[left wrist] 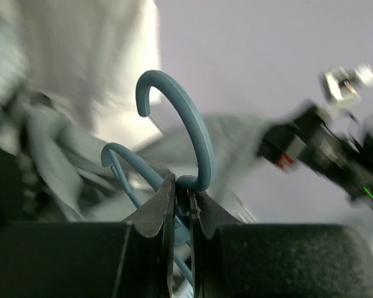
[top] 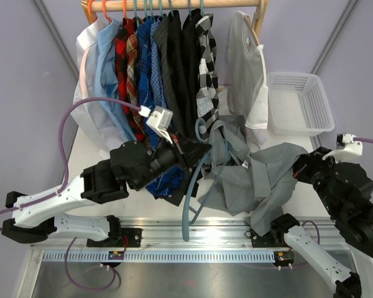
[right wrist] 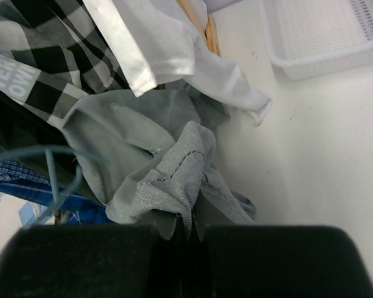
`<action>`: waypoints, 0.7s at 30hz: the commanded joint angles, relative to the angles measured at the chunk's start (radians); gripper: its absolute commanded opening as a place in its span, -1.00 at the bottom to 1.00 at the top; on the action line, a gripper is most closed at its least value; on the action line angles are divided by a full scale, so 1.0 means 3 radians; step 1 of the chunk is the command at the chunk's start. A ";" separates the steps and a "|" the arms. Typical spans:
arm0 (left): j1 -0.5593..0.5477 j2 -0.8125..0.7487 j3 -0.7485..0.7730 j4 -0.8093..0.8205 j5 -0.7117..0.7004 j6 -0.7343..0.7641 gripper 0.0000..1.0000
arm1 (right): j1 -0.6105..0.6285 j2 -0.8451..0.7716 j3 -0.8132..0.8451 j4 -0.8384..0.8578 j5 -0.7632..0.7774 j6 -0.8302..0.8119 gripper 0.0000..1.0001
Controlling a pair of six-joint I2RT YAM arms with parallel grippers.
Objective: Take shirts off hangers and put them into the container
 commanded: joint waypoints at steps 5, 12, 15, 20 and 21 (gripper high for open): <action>-0.0346 -0.0112 0.0043 -0.0341 0.0780 -0.0695 -1.00 | -0.0010 0.0162 -0.0156 0.0302 0.0082 0.0046 -1.00; -0.0632 -0.0158 0.0192 -0.1099 -0.0103 -0.0665 -1.00 | -0.0005 0.0852 -0.0238 0.0011 0.0231 0.0164 0.01; -0.0637 -0.0168 0.0172 -0.1211 -0.0502 -0.0558 -1.00 | -0.0005 0.0950 -0.0218 0.0010 0.0037 0.0108 0.35; -0.0642 0.0132 0.0264 -0.1278 -0.1101 -0.0201 -1.00 | 0.0000 0.0613 0.0057 0.0245 -0.0214 -0.0061 0.63; -0.0642 0.0204 0.0284 -0.1279 -0.1304 -0.0154 -1.00 | -0.0005 0.0551 0.0154 0.0225 -0.0249 -0.0092 0.65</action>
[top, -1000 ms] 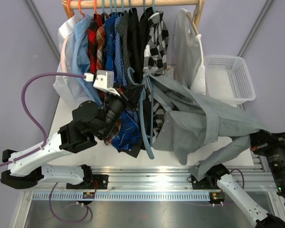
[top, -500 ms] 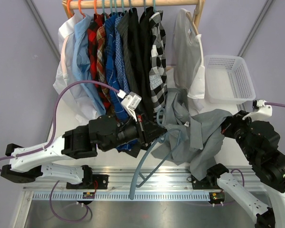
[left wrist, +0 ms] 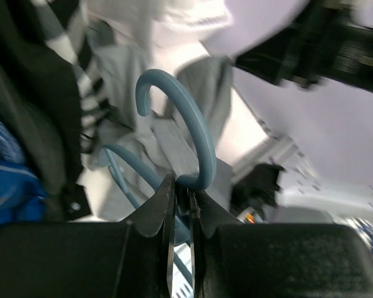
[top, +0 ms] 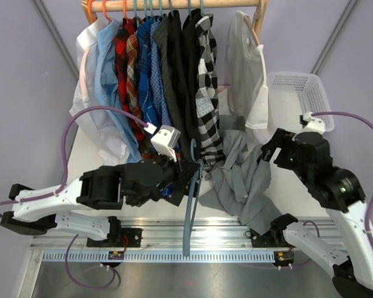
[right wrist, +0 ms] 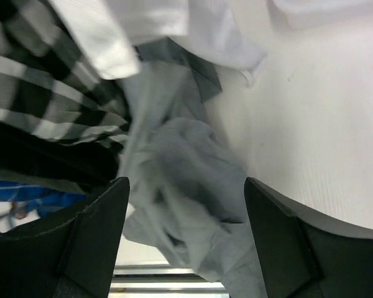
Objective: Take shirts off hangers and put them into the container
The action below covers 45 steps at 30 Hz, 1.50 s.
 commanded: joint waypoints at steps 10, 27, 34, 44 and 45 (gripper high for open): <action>0.0050 0.1440 0.1054 -0.0144 -0.1151 0.0817 -1.00 | -0.0016 -0.0250 0.1109 -0.0165 -0.1706 -0.0458 0.64; 0.0474 0.2550 0.2276 0.0199 -0.0707 0.1396 -1.00 | -0.0011 -0.0270 0.1073 -0.0891 -0.1994 -0.0663 0.57; 0.0627 0.2985 0.2777 0.0071 -0.0624 0.1483 -1.00 | -0.0010 -0.0311 0.1058 -0.0974 -0.1968 -0.0668 0.50; 0.0638 0.2597 0.2553 0.0244 -0.0543 0.1503 -1.00 | -0.0010 -0.0367 0.0823 -0.0943 -0.1886 -0.0663 0.24; 0.0638 0.2556 0.2512 0.0275 -0.0522 0.1493 -1.00 | -0.0010 -0.0368 0.0803 -0.0918 -0.1882 -0.0658 0.23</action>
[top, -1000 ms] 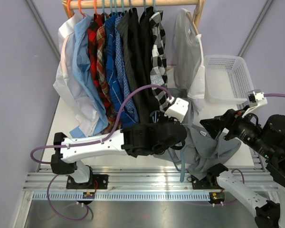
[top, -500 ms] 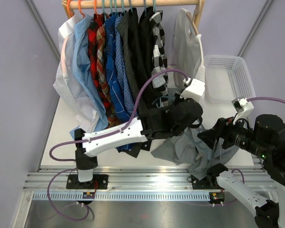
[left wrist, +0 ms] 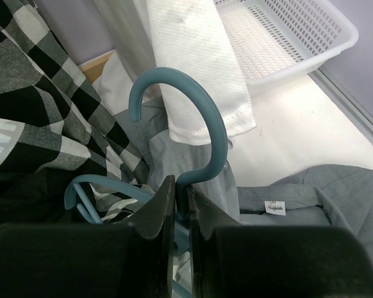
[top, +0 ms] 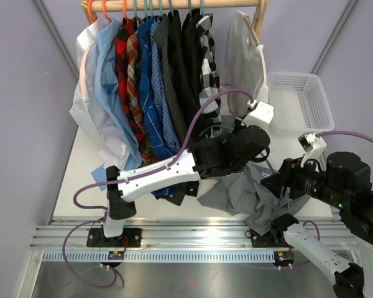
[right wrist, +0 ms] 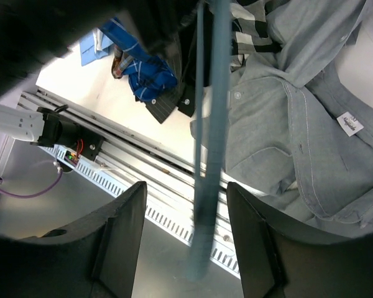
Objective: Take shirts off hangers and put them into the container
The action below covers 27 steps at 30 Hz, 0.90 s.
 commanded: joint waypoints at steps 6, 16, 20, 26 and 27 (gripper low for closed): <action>0.0025 -0.0559 -0.0145 0.0272 0.0220 -0.0023 -1.00 | -0.0010 -0.0032 -0.0130 0.0161 0.0008 -0.0015 -0.15; -0.0011 -0.0631 -0.0257 0.0098 0.0609 -0.0197 -0.58 | -0.0010 -0.0068 0.0013 0.0161 0.0141 -0.0045 -1.00; -0.0098 -0.0957 -0.0711 0.0128 0.0416 -0.0258 0.73 | -0.0010 -0.0068 0.0467 -0.0032 0.0554 -0.0137 -1.00; -0.0302 -0.2000 -0.1888 0.0481 -0.0172 -0.0411 0.98 | -0.0010 -0.0052 0.1168 -0.0054 0.0836 -0.0137 -1.00; -0.0328 -0.2128 -0.2031 0.0522 -0.0239 -0.0483 0.98 | -0.0010 -0.0057 0.1199 -0.0038 0.0847 -0.0147 -1.00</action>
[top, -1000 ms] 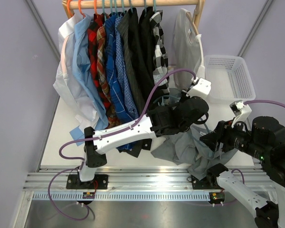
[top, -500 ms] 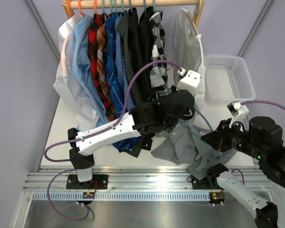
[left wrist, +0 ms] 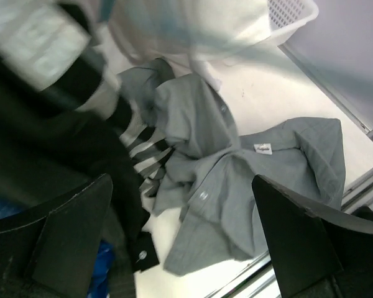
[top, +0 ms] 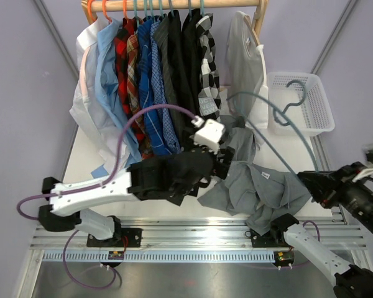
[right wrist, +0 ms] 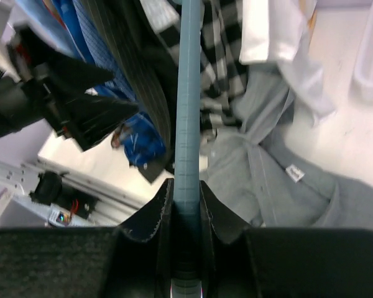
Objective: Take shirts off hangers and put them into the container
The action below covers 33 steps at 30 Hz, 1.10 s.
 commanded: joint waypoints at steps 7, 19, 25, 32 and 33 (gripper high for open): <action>-0.0224 -0.1094 -0.0776 0.0064 -0.0776 -0.0513 0.98 | -0.0010 0.0042 -0.0103 0.0597 0.0199 0.0005 -1.00; -0.0439 -0.1370 -0.1144 -0.0381 -0.0919 -0.1034 0.98 | -0.0011 0.0895 -0.0078 0.1660 0.0537 -0.0214 -1.00; -0.0511 -0.1570 -0.1333 -0.0418 -0.0935 -0.1162 0.98 | -0.0016 0.1688 0.0484 0.1799 0.0659 -0.0363 -1.00; -0.0526 -0.1713 -0.1532 -0.0316 -0.0924 -0.1173 0.98 | -0.0005 0.2572 0.1322 0.1886 0.0807 -0.0485 -1.00; -0.0531 -0.1754 -0.1548 -0.0310 -0.0919 -0.1178 0.98 | 0.0000 0.2755 0.1425 0.1876 0.0853 -0.0511 -1.00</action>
